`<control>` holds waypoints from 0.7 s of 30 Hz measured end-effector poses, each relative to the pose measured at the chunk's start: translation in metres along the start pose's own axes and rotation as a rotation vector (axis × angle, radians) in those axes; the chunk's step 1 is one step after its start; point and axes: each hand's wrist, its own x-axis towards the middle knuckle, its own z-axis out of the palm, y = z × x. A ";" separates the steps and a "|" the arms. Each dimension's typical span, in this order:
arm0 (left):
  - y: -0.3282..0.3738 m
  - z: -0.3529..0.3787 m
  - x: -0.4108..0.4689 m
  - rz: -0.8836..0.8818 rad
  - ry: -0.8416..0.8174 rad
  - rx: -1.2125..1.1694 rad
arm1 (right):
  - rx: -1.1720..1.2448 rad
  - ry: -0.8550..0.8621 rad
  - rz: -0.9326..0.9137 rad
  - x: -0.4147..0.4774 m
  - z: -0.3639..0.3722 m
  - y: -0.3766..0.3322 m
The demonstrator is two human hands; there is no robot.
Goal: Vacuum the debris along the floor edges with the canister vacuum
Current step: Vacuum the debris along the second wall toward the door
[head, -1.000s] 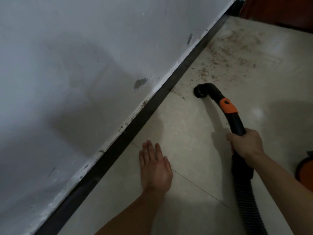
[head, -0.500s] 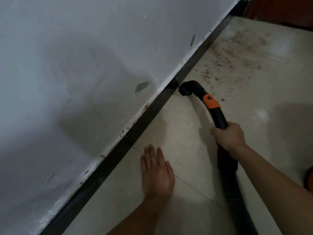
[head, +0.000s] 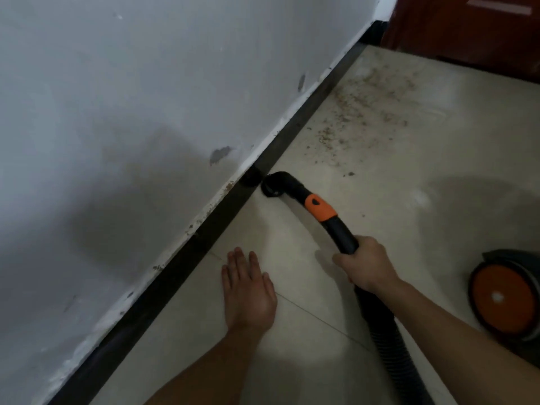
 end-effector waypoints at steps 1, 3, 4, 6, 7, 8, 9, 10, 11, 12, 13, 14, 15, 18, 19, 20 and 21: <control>-0.001 0.001 0.000 0.001 -0.002 0.002 | -0.019 0.004 0.003 -0.012 -0.006 0.009; -0.001 0.001 0.000 0.005 -0.009 0.014 | -0.069 0.037 0.016 -0.041 -0.020 0.031; 0.000 0.000 -0.001 0.008 -0.013 0.018 | -0.096 0.056 0.025 -0.057 -0.025 0.043; 0.001 -0.003 -0.003 0.015 -0.012 0.018 | -0.141 0.101 0.065 -0.094 -0.033 0.071; 0.002 -0.005 -0.004 0.014 -0.019 0.021 | -0.147 0.120 0.102 -0.113 -0.035 0.085; 0.003 -0.007 -0.005 0.015 -0.031 0.021 | -0.139 0.141 0.144 -0.130 -0.037 0.100; 0.004 -0.010 -0.005 0.020 -0.044 0.013 | -0.121 0.166 0.181 -0.145 -0.040 0.112; 0.004 -0.012 -0.005 0.029 -0.056 0.008 | -0.101 0.200 0.213 -0.156 -0.043 0.123; 0.004 -0.014 -0.005 0.038 -0.073 0.015 | -0.079 0.239 0.244 -0.162 -0.049 0.132; 0.004 -0.017 -0.004 0.044 -0.098 0.026 | -0.055 0.285 0.281 -0.165 -0.056 0.140; 0.005 -0.020 -0.003 0.046 -0.126 0.027 | -0.023 0.333 0.319 -0.165 -0.064 0.146; 0.006 -0.024 -0.003 0.045 -0.155 0.021 | 0.016 0.377 0.349 -0.163 -0.071 0.150; 0.007 -0.027 -0.002 0.044 -0.183 0.018 | 0.060 0.405 0.367 -0.159 -0.076 0.153; 0.009 -0.038 0.002 0.050 -0.266 0.033 | 0.170 0.396 0.344 -0.138 -0.076 0.139; 0.009 -0.041 0.004 0.054 -0.278 0.040 | 0.188 0.383 0.324 -0.130 -0.071 0.129; 0.009 -0.044 0.007 0.057 -0.282 0.045 | 0.206 0.368 0.300 -0.123 -0.065 0.119; 0.011 -0.046 0.011 0.062 -0.281 0.048 | 0.228 0.346 0.274 -0.116 -0.057 0.110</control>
